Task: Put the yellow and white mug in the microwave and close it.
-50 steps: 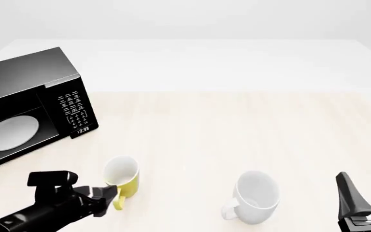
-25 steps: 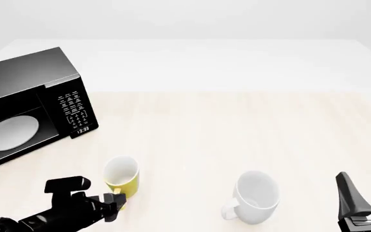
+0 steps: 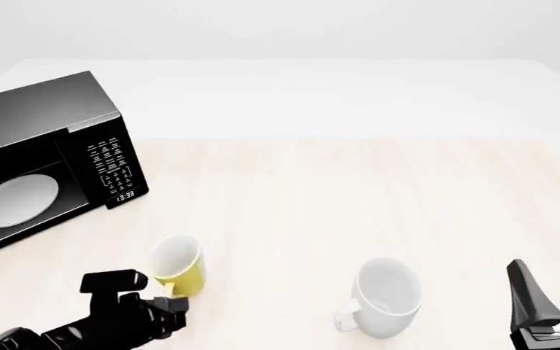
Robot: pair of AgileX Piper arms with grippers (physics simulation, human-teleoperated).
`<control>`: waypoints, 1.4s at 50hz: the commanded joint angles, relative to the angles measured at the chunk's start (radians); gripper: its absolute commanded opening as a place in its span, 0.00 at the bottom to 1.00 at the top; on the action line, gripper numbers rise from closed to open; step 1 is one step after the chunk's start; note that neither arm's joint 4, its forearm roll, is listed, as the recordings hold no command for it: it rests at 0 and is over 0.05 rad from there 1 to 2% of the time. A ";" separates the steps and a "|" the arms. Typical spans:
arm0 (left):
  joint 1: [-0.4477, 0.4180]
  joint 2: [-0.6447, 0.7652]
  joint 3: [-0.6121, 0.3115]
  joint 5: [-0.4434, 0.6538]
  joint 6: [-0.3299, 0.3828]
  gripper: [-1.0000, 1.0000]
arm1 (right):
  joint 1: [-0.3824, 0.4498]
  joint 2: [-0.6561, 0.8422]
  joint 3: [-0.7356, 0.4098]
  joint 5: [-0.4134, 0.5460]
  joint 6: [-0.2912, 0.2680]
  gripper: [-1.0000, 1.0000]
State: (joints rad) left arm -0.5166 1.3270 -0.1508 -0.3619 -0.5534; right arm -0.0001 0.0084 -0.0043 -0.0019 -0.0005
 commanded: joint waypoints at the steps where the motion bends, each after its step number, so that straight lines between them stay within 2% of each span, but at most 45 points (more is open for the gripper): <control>1: 0.034 -0.117 -0.004 0.098 0.073 0.00 | 0.000 0.000 0.000 0.000 0.000 1.00; 20: 0.123 -0.453 -0.049 0.338 0.180 0.00 | 0.000 0.000 0.000 0.000 0.000 1.00; 21: 0.140 -0.482 -0.054 0.355 0.202 0.00 | 0.000 0.000 0.000 0.000 0.000 1.00; 29: 0.198 -0.560 -0.061 0.397 0.242 0.00 | 0.000 0.000 0.000 0.000 0.000 1.00; 32: 0.246 -0.607 -0.059 0.417 0.248 0.00 | 0.000 0.000 0.000 0.000 0.000 1.00; 33: 0.268 -0.647 -0.064 0.437 0.274 0.00 | 0.000 0.000 0.000 0.000 0.000 1.00; 41: 0.327 -0.680 -0.053 0.444 0.288 0.00 | 0.000 0.000 0.000 0.000 0.000 1.00; 52: 0.476 -0.738 -0.025 0.441 0.351 0.00 | 0.000 0.000 0.000 0.000 0.000 1.00; 57: 0.537 -0.727 -0.011 0.419 0.375 0.00 | 0.000 0.000 0.000 0.000 0.000 1.00; 58: 0.578 -0.724 -0.008 0.411 0.390 0.00 | 0.000 0.000 0.000 0.000 0.000 1.00; 63: 0.647 -0.697 -0.001 0.373 0.405 0.00 | 0.000 0.000 0.000 0.000 0.000 1.00; 65: 0.702 -0.665 0.006 0.338 0.401 0.00 | 0.000 0.000 0.000 0.000 0.000 1.00; 70: 0.739 -0.624 0.011 0.292 0.408 0.00 | 0.000 0.000 0.000 0.000 0.000 1.00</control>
State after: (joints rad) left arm 0.0963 0.6566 -0.1526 0.0014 -0.1778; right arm -0.0001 0.0084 -0.0043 -0.0019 -0.0004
